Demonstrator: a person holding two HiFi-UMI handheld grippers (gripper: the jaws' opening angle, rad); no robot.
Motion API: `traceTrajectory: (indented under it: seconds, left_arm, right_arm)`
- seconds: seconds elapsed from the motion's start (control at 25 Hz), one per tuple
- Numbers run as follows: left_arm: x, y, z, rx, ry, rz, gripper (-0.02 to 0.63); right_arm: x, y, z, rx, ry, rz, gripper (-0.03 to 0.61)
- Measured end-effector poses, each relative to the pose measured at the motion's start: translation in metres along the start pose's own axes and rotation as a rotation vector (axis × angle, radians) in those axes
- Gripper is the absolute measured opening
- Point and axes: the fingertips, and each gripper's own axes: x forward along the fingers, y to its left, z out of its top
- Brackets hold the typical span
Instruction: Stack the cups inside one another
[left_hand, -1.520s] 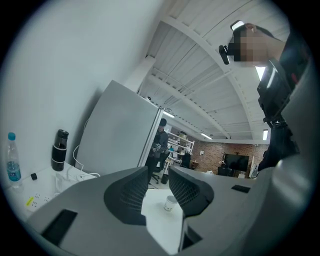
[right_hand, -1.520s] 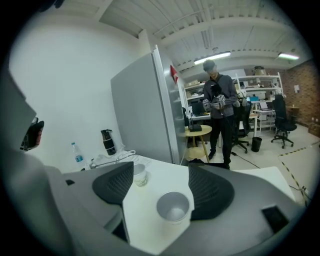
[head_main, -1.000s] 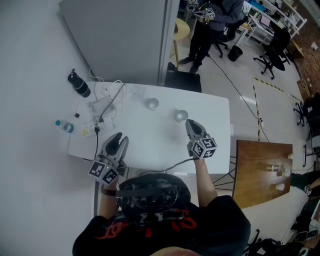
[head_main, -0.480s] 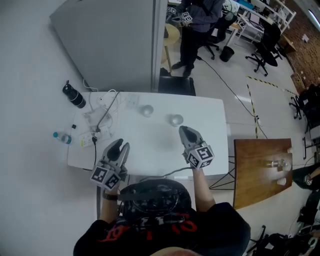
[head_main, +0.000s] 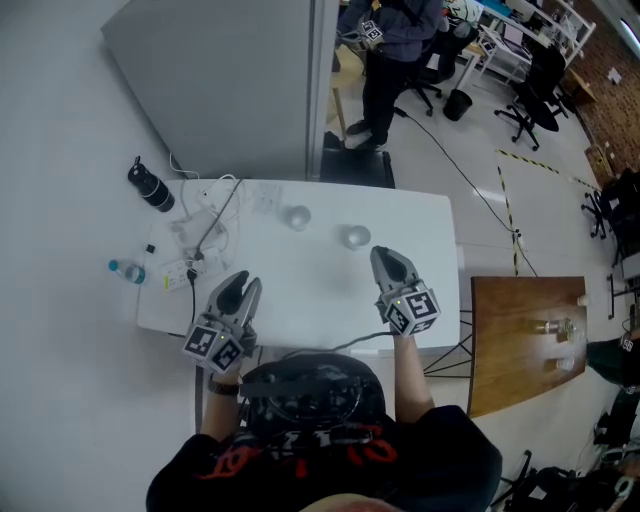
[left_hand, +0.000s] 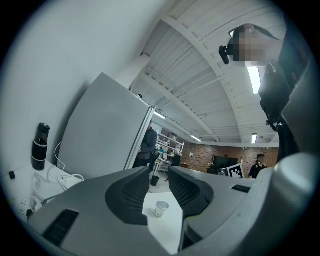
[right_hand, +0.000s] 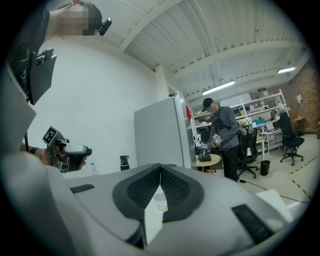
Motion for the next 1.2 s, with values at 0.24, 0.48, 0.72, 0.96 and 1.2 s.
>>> traceTrajectory:
  seconds: [0.24,0.48,0.72,0.96,1.2]
  left_arm:
    - [-0.001,0.002,0.001,0.002,0.004,0.006,0.123]
    - [-0.002,0.003,0.003,0.006,0.006,0.016,0.123]
    - [0.002,0.017,0.004,0.013,-0.004,0.041,0.123]
    - [-0.014,0.024,0.008,0.013,0.002,0.091,0.123]
    - [-0.035,0.036,0.011,0.004,-0.016,0.157,0.123]
  right_arm:
    - [0.001,-0.002,0.003,-0.005,-0.007,-0.002,0.009]
    - [0.003,0.003,0.009,-0.017,-0.014,0.011,0.009]
    - [0.018,0.015,0.008,-0.043,-0.01,0.043,0.009]
    - [0.028,0.037,-0.01,-0.022,0.034,0.088,0.053]
    - [0.051,0.048,-0.029,-0.021,0.077,0.094,0.178]
